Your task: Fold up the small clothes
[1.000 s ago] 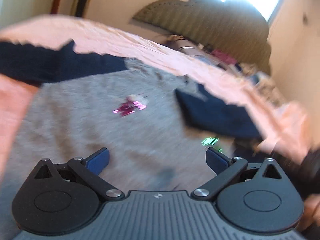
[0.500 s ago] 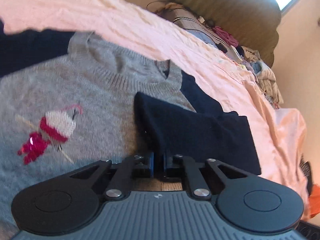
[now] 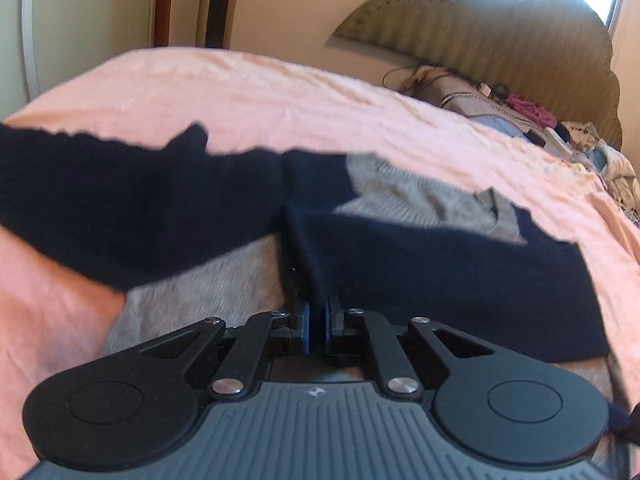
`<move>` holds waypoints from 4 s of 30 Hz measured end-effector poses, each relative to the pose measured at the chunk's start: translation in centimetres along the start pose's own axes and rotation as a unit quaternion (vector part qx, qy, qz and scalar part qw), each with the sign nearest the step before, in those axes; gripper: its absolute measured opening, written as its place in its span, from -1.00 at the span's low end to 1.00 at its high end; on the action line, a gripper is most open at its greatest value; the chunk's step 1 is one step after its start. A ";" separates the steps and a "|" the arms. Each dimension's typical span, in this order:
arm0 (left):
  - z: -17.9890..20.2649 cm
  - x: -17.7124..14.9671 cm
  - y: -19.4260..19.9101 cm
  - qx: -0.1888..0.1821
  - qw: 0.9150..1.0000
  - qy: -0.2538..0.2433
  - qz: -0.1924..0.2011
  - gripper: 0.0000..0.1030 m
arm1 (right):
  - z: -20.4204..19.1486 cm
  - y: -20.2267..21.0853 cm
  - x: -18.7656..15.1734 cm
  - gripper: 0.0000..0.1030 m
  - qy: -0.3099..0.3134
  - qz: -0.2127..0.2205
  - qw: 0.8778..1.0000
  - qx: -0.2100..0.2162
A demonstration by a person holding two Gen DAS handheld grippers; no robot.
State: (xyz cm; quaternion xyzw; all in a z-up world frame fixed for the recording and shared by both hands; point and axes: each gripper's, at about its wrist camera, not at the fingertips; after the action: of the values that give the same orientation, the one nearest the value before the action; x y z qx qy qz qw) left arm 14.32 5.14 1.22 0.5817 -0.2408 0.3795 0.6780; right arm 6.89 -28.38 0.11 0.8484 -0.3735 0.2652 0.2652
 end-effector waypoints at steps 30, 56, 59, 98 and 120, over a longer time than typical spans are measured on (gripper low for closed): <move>-3.8 0.4 0.2 -0.053 0.995 0.066 0.050 0.29 | -1.8 -14.3 4.1 1.00 0.291 -0.058 0.927 -0.231; -23.1 8.4 3.0 0.225 0.937 0.189 0.191 -0.88 | -1.7 -14.1 4.2 1.00 0.284 -0.052 0.931 -0.225; -11.6 7.3 4.6 0.152 0.961 -0.004 0.230 -0.88 | -1.6 -14.1 4.2 1.00 0.283 -0.052 0.931 -0.225; -6.4 -3.9 4.6 -0.056 0.989 0.079 0.108 0.79 | -7.8 -15.4 8.3 -0.74 0.153 -0.129 0.973 -0.111; -7.7 4.6 -1.8 0.055 0.995 0.058 0.052 0.78 | -1.8 -11.3 10.8 0.46 0.210 -0.047 0.954 -0.209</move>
State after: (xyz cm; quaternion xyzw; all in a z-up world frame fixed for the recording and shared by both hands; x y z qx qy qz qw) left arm 17.60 13.61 2.11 0.5816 -0.2099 0.4602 0.6371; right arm 21.39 -25.97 5.59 0.7159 -0.3157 0.3411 0.5210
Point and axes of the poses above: each gripper's, at about its wrist camera, not at the fingertips, and y roughly against the way its jaws point, z to its right, x to its top, and after that the axes turned 8 degrees about z, right-handed
